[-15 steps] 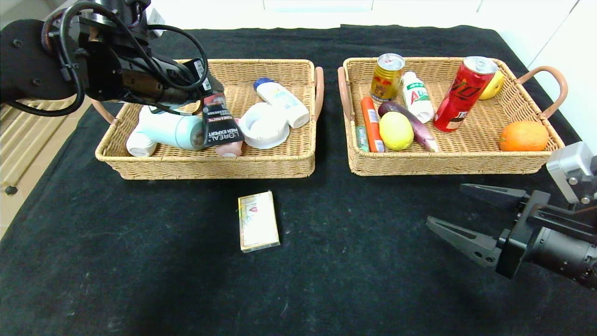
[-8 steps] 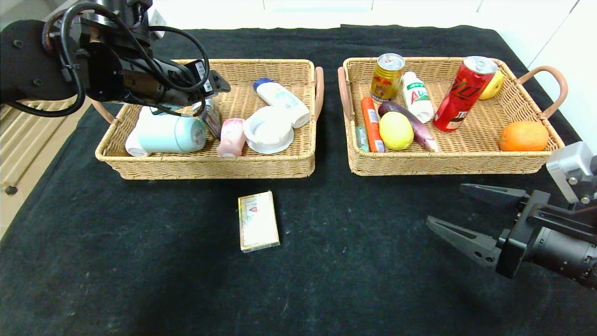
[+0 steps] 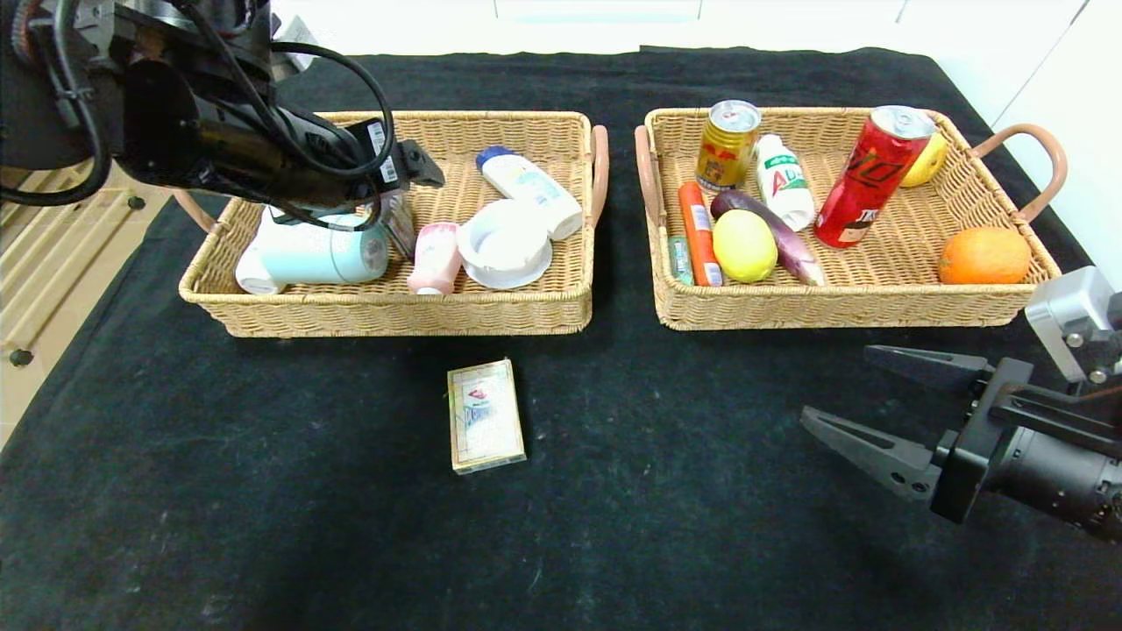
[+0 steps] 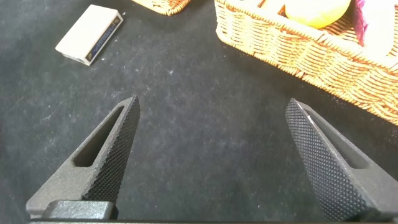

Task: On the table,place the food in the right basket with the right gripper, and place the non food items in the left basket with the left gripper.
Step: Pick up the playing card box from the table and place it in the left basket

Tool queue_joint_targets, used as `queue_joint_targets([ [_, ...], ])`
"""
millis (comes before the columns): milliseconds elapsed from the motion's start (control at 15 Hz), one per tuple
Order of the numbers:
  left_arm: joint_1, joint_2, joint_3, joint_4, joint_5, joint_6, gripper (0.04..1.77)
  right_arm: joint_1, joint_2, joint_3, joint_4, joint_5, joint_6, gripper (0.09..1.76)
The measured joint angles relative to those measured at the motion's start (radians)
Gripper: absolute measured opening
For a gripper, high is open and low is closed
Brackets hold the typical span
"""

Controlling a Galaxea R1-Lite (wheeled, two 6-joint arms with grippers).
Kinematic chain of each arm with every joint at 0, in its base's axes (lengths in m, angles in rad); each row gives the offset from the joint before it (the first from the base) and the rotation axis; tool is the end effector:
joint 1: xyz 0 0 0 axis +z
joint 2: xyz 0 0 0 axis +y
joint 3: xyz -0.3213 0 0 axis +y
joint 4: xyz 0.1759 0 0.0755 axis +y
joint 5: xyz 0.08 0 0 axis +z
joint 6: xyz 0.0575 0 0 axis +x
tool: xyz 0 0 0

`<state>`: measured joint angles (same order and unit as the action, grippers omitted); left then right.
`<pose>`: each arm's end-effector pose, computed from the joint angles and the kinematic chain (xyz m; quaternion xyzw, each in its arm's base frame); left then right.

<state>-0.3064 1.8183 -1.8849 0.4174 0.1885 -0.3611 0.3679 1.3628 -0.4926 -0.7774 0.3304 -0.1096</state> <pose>0.3630 -0.1036 0.3516 -0.1345 0.1769 -0.0267 0.9746 0.2159 0.1032 0.2161 -0.0523 0.0276 0.3438 0.9372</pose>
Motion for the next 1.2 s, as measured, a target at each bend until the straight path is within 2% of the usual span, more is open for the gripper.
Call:
queue_joint_targets([
  [333,-0.090,-0.085,0.079,0.189,0.004,0.005,1.66,0.000,-0.001,0.001,0.000,0.000,-0.001,1.71],
  [867,-0.218,-0.127,0.102,0.483,0.010,-0.013,1.70,0.000,-0.005,0.000,-0.002,0.000,0.000,1.71],
  [1200,-0.248,-0.112,0.197,0.497,0.011,-0.052,1.70,0.000,-0.005,0.000,-0.002,0.000,0.000,1.71],
])
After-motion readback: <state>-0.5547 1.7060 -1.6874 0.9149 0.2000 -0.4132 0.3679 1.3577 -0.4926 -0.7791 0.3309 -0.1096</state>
